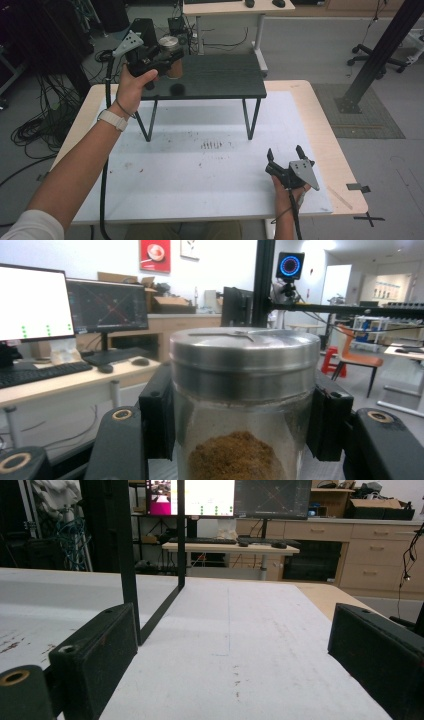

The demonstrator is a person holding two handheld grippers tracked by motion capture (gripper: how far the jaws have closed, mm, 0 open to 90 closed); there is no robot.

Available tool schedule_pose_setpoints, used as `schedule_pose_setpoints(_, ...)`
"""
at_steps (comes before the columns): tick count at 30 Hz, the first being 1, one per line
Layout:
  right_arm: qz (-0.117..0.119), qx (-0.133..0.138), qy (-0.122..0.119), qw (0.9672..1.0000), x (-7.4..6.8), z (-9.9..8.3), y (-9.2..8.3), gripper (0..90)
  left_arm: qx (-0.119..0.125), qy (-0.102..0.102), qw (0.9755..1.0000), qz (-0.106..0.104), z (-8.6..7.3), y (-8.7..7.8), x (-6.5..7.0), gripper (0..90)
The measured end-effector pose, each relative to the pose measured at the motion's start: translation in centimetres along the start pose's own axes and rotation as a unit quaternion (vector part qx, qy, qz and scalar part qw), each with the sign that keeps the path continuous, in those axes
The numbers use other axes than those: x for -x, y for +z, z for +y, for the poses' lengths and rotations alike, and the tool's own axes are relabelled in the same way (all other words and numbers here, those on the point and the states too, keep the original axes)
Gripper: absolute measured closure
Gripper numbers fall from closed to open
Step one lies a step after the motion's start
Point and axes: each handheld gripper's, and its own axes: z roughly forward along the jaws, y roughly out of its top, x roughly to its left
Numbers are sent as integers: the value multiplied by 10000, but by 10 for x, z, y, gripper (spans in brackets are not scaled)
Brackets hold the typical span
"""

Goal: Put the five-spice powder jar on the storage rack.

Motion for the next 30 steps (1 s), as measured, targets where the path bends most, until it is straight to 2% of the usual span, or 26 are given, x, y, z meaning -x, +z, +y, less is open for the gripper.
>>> schedule_pose_setpoints(4, -2, -5, 4, 10000, 0, 0, 0, 59, -57, -23, 9999, 87, -5, 5, -5, 426)
schedule_pose_setpoints(8, 1, -8, -3, 10000, 0, 0, 0, 59, -69, 66, 9997, 212, -10, 7, -9, 426)
schedule_pose_setpoints(20, -5, -21, -13, 10000, 0, 0, 0, 60, -111, -63, 9996, 265, -24, 11, -19, 426)
schedule_pose_setpoints(22, -6, -23, -18, 10000, 0, 0, 0, 60, -51, -103, 9996, 265, -25, 11, -20, 425)
schedule_pose_setpoints(30, -4, -27, -24, 10000, 0, 0, 0, 60, -42, 17, 9996, 266, -26, 12, -19, 425)
